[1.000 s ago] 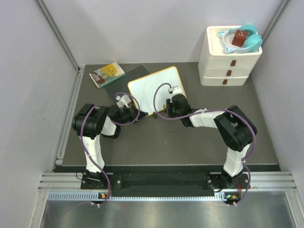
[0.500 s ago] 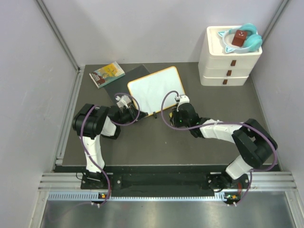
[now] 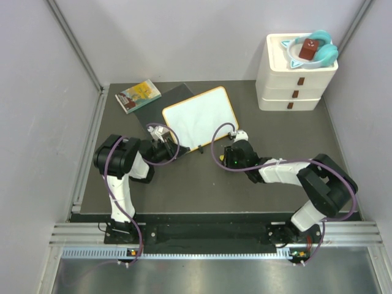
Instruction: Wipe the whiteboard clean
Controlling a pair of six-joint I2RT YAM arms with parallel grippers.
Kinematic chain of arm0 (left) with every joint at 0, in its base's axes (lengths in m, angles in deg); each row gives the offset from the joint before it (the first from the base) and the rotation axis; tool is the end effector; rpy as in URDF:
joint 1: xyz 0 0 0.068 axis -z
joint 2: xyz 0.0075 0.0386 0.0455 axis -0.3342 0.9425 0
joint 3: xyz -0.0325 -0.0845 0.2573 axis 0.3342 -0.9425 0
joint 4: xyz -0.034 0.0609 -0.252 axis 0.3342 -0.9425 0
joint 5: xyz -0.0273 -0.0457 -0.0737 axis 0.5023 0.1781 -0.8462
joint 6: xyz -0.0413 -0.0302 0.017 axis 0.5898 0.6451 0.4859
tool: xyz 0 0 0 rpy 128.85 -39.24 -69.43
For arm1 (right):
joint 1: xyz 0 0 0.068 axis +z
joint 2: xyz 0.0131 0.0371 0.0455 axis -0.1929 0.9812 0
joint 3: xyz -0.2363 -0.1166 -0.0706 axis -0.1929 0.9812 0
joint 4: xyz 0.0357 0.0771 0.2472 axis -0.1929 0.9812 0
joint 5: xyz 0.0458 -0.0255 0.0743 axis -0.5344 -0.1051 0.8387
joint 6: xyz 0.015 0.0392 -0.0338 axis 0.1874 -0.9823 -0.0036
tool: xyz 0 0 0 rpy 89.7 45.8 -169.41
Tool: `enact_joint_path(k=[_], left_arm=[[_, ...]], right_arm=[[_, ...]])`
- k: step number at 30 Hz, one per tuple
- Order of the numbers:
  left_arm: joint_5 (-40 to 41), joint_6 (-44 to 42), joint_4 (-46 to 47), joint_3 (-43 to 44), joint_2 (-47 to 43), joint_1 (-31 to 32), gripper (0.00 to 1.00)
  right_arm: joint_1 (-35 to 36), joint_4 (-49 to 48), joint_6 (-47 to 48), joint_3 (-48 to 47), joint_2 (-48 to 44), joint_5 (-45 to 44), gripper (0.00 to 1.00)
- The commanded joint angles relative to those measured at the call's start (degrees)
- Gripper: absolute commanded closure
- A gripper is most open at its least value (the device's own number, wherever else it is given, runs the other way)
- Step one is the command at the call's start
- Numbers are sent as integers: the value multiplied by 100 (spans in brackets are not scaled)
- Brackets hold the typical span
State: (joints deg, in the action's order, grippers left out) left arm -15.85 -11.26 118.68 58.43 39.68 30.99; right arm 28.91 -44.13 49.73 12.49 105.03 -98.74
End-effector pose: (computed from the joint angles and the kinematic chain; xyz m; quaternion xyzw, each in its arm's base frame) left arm 0.2976 -0.0839 0.0885 -0.0103 0.7541 -0.5232 0.3967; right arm 0.2312 0.1867 0.1483 -0.0659 0.9031 0.1723 0.3878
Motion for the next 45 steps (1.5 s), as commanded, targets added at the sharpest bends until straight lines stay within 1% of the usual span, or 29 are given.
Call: enact_joint_path(k=[1,3,4,8,10,11,15,20,21,23,24,25,26,27,28,29,30,33,35,36,37,38,39,40,41,42,43,44,45], left_arm=[[-198,39,655,-161,230,-21,74],[-189,39,655,-118,256,-21,71],[-189,39,612,-100,274,-21,69],[-216,30,602,-39,300,-21,63],[-216,30,646,-30,327,-13,62],[-224,22,655,-21,327,-21,60],[-330,65,795,58,397,-21,56],[-356,127,1138,-91,388,-13,49],[-339,127,1199,-152,362,-21,46],[-295,127,1278,-231,274,-21,43],[-269,127,1427,-354,248,-21,40],[-234,118,1428,-398,178,-21,36],[-225,118,1437,-468,142,-30,34],[-181,118,1359,-504,55,-48,31],[-137,92,1315,-556,11,-48,21],[-93,101,1288,-627,-42,-48,15],[-58,118,1270,-688,-130,-48,3],[301,144,1174,-996,-419,-57,1],[582,118,797,-1267,-648,-65,1],[941,92,561,-1347,-936,-57,1],[1101,92,350,-1426,-1104,-57,1],[1251,57,-114,-1566,-1289,-57,1],[1443,13,-301,-1646,-1665,-48,1],[1767,4,-590,-1699,-1877,-48,1],[1927,-92,-1402,-1726,-2097,-48,1],[2103,-154,-1767,-1743,-2586,-22,1],[2505,-189,-2267,-1735,-2870,-21,1],[2761,-224,-3264,-1691,-3151,-4,1],[3042,-207,-4013,-1630,-3798,-13,1]], right_arm=[[119,-7,-145,157,5,25,54],[128,-43,-189,201,-4,7,49],[136,-86,-198,236,-13,-1,44],[145,-96,-189,263,5,-28,35],[145,-96,-180,280,-4,-45,33],[145,-87,-189,272,-4,-45,32],[145,-122,-189,298,-4,-54,30],[154,-192,-216,359,13,-72,28],[154,-192,-224,377,5,-89,27],[163,-192,-233,386,-22,-72,26],[172,-166,-233,386,-39,-89,23],[180,-157,-233,386,-66,-98,22],[189,-131,-224,386,-118,-116,20],[198,-78,-207,377,-153,-159,17],[198,-52,-216,377,-197,-177,15],[207,-34,-198,377,-276,-195,14],[216,-34,-189,386,-320,-230,12],[216,89,-172,377,-504,-282,9],[242,185,-163,377,-601,-335,7],[242,229,-154,386,-706,-396,4],[277,264,-154,395,-768,-432,3],[286,300,-154,412,-838,-458,2],[295,300,-154,456,-891,-485,1],[295,335,-145,474,-1005,-494,1],[303,387,-145,482,-1058,-502,1],[304,440,-154,491,-1120,-546,1],[312,493,-145,491,-1251,-581,1],[321,537,-137,509,-1339,-608,1],[312,624,-145,526,-1427,-686,1]])
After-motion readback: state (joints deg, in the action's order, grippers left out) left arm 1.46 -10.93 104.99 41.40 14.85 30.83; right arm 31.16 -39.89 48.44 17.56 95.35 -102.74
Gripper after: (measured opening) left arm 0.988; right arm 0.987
